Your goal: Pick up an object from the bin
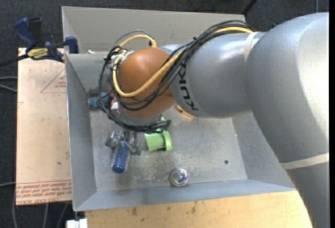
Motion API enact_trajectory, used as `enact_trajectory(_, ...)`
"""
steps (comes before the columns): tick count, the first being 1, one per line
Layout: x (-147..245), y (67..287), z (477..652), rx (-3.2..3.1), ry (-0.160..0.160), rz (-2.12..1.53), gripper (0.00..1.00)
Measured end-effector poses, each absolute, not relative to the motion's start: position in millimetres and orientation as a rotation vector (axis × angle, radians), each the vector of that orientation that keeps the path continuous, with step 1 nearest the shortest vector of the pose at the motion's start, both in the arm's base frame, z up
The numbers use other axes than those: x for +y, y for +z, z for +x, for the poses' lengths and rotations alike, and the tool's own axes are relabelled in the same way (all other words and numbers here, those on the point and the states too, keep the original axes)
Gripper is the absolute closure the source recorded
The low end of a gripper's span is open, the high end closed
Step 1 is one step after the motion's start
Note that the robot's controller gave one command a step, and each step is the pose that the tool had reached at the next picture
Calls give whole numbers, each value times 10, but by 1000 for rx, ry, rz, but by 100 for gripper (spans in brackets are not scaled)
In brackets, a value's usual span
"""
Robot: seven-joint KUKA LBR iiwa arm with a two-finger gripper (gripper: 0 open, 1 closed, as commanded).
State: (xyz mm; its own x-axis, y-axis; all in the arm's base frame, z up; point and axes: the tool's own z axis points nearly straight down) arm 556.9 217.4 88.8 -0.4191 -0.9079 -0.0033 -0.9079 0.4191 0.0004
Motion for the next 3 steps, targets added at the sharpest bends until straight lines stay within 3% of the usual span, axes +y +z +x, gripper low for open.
enact_trajectory(1, 2185, 1301, 5574, 2645, 2, -1687, 100)
enact_trajectory(3, 2193, 1413, 5577, 2654, 4, -1678, 100)
